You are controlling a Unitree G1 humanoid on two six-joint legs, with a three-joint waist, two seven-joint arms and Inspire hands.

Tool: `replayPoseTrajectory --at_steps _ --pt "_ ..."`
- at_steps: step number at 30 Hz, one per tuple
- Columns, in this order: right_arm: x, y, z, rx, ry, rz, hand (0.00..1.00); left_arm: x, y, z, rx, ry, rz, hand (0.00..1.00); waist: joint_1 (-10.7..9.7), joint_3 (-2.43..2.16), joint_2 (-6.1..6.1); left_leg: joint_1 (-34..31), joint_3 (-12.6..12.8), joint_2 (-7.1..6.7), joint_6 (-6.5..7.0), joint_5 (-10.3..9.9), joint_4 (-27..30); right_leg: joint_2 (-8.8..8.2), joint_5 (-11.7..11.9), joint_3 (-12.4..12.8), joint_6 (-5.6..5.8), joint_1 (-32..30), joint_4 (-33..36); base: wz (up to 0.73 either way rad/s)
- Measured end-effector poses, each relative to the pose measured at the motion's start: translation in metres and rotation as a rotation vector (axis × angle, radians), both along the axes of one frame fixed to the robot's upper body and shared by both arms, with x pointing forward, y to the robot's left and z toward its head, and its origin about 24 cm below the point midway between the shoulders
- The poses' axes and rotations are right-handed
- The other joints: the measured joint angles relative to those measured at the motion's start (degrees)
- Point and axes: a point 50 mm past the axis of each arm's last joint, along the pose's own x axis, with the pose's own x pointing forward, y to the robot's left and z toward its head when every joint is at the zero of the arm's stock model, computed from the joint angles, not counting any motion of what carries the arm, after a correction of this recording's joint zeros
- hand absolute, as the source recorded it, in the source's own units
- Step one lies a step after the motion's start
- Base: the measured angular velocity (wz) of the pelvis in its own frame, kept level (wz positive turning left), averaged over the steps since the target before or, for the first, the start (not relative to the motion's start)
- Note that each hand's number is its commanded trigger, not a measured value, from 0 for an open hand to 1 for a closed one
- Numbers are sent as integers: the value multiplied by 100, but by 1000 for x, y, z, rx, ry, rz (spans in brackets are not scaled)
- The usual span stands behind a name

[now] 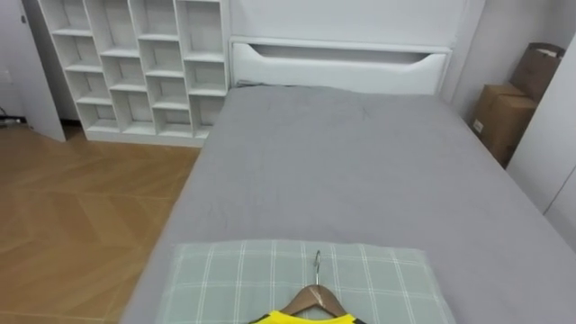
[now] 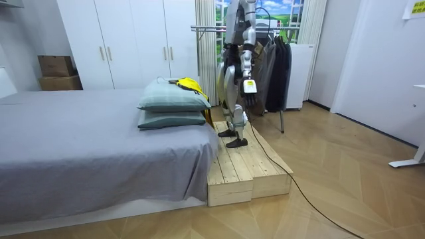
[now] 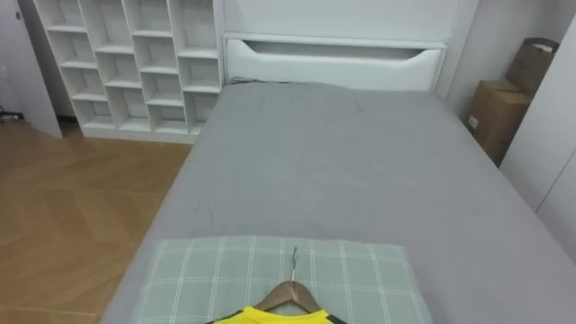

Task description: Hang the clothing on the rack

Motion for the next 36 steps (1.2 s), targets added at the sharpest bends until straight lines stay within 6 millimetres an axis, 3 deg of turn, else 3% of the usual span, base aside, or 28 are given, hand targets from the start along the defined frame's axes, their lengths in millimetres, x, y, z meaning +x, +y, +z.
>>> replayPoseTrajectory --at_steps 8,14,17,24,31,36 --pt "4 -9 2 -36 -40 -42 0 10 24 12 230 -98 48 0 86 -7 100 -4 -20 -9 0 3 -28 -9 0 -60 0 34 -73 1" --pt "9 -16 4 -63 -95 -55 0 51 41 31 483 -299 1 0 14 41 103 -7 -100 -17 -4 6 -34 -10 -3 -84 0 50 -77 5" --pt "12 -16 4 -60 -118 -49 0 63 43 38 549 -358 -24 0 -105 40 90 -7 -123 -17 -4 6 -37 -10 -6 -121 2 51 -77 4" --pt "15 -15 4 -43 -136 -38 0 104 39 58 691 -530 -215 0 -213 1 24 -36 -85 -15 -4 7 -37 -9 -8 -99 2 -7 -74 -2" --pt "22 -15 4 -40 -160 -38 0 143 22 74 726 -672 -432 0 -279 -15 30 -24 -37 -15 -3 7 -37 -9 -7 -82 2 -5 -95 -3" --pt "23 -15 4 -50 -163 -31 0 159 4 80 733 -731 -602 0 -415 -15 64 -33 -62 -11 -3 8 -41 -6 -8 -73 2 -3 -94 2"
